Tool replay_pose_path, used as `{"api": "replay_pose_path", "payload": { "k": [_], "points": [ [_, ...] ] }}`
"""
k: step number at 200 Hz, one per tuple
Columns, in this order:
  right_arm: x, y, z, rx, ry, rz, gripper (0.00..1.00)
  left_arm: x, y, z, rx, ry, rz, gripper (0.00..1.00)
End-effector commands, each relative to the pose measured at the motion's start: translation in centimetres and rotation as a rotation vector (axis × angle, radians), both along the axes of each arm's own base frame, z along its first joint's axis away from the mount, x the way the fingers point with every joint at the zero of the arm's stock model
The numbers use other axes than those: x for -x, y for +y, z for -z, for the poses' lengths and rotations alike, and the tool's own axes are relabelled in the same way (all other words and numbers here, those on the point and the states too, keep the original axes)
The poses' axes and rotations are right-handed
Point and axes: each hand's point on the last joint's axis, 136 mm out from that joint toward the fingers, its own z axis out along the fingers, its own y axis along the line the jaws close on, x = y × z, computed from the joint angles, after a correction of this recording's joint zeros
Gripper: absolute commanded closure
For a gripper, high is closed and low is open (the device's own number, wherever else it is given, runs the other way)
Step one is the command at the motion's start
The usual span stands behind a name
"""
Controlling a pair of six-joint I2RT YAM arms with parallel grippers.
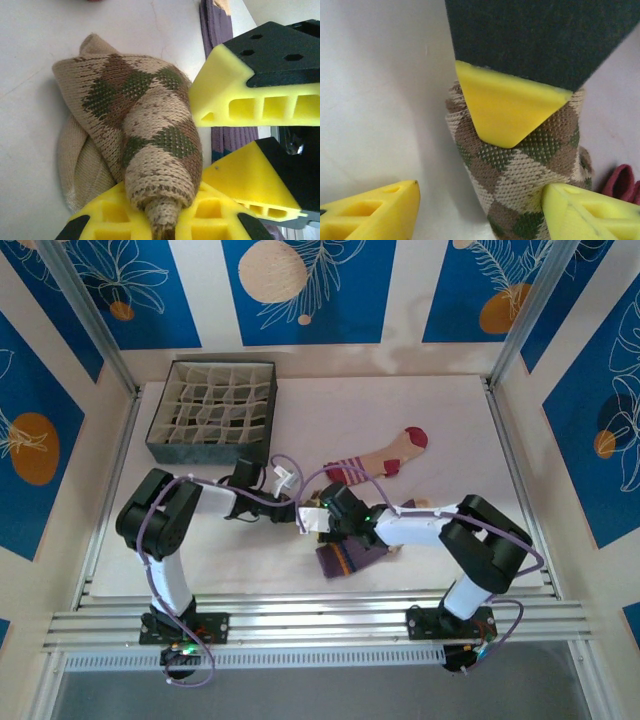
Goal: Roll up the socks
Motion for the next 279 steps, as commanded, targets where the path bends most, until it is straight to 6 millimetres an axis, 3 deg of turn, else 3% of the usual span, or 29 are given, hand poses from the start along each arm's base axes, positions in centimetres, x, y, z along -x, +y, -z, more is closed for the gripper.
{"api": "replay_pose_path", "payload": {
  "k": [1, 45, 94, 155, 205, 218, 234, 244, 253, 279],
  "points": [
    [-1.8, 1.1, -0.6, -0.001, -0.108, -0.028, 0.34, 3.7, 0.9, 2.7, -0.061, 0.247, 0.024, 1.00],
    [-1.3, 0.6, -2.8, -0.072, -0.148, -0.025, 0.35, 3.4, 1.3, 2.6, -0.059, 0.291, 0.005, 1.00],
    [-1.0, 0.5, -3.3, -0.051, -0.189, -0.064, 0.34, 2.7, 1.6, 2.4, -0.051, 0.325, -0.014, 1.00],
    [-1.6, 1.9, -0.7, 0.008, -0.143, -0.111, 0.34, 2.4, 1.8, 2.2, -0.021, 0.397, -0.034, 1.00],
    [-2.3, 1.5, 2.0, 0.067, -0.097, -0.099, 0.36, 2.4, 1.6, 1.7, 0.029, 0.490, -0.045, 1.00],
    [-2.3, 1.3, 2.7, 0.088, -0.067, -0.084, 0.47, 2.4, 1.3, 1.3, 0.055, 0.512, -0.034, 0.98],
    [-2.3, 1.4, 2.6, 0.080, -0.031, -0.051, 0.82, 2.4, 1.3, 1.0, 0.072, 0.509, -0.033, 0.97],
    [-2.1, 1.5, 2.3, 0.067, -0.025, -0.041, 0.95, 2.4, 1.3, 0.7, 0.076, 0.494, -0.036, 0.96],
    [-1.9, 1.6, 2.1, 0.057, -0.012, -0.033, 1.00, 2.3, 1.3, 0.3, 0.081, 0.470, -0.038, 0.94],
    [-1.0, 1.5, 1.0, 0.011, 0.070, 0.024, 1.00, 1.7, 1.2, -2.2, 0.128, 0.320, -0.036, 0.83]
  ]
}}
